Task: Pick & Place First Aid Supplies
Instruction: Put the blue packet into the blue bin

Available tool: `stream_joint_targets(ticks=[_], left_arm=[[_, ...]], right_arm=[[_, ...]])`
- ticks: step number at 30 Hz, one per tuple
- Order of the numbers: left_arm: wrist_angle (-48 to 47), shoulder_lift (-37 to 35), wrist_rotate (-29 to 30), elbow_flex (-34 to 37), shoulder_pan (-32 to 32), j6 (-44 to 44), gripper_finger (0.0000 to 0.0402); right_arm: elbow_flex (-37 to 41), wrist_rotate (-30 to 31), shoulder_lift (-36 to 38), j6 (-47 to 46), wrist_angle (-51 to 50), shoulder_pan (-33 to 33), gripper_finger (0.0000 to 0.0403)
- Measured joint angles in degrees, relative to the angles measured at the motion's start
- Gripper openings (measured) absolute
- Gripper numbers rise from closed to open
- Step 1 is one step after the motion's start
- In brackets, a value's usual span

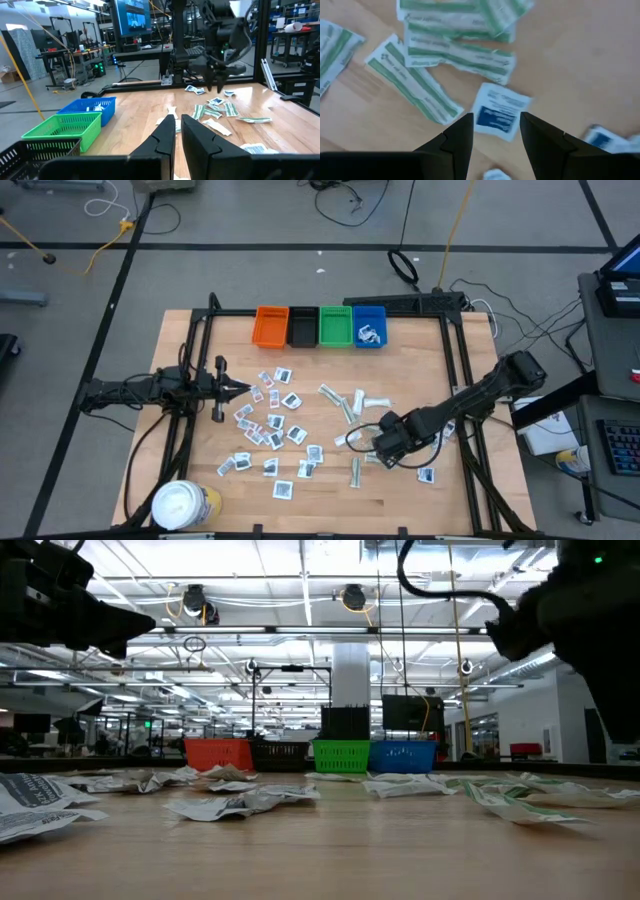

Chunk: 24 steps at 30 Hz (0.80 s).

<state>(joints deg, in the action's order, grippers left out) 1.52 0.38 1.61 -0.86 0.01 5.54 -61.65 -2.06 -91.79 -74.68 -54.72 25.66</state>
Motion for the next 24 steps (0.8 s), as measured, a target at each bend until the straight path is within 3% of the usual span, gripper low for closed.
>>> stream_joint_targets(ticks=[14,17,21,24], left_arm=[[0.00,-0.01,0.00,-0.02,0.00,-0.01,0.0037],[0.00,0.00,0.00,0.00,0.00,0.00,0.0037],[0.02,0.00,0.00,-0.02,0.00,0.00,0.0037],[0.00,-0.02,0.00,-0.02,0.00,-0.02,0.0037]], right_arm=[[7.28,-2.49,-4.31,-1.09,10.27,0.65,0.0146],[7.40,-2.55,-4.33,-0.90,10.13,0.30,0.0108],[7.46,-2.65,-4.37,1.77,9.68,-0.24,0.0023],[7.38,-2.71,-3.62,3.60,8.14,-1.14,0.0011]])
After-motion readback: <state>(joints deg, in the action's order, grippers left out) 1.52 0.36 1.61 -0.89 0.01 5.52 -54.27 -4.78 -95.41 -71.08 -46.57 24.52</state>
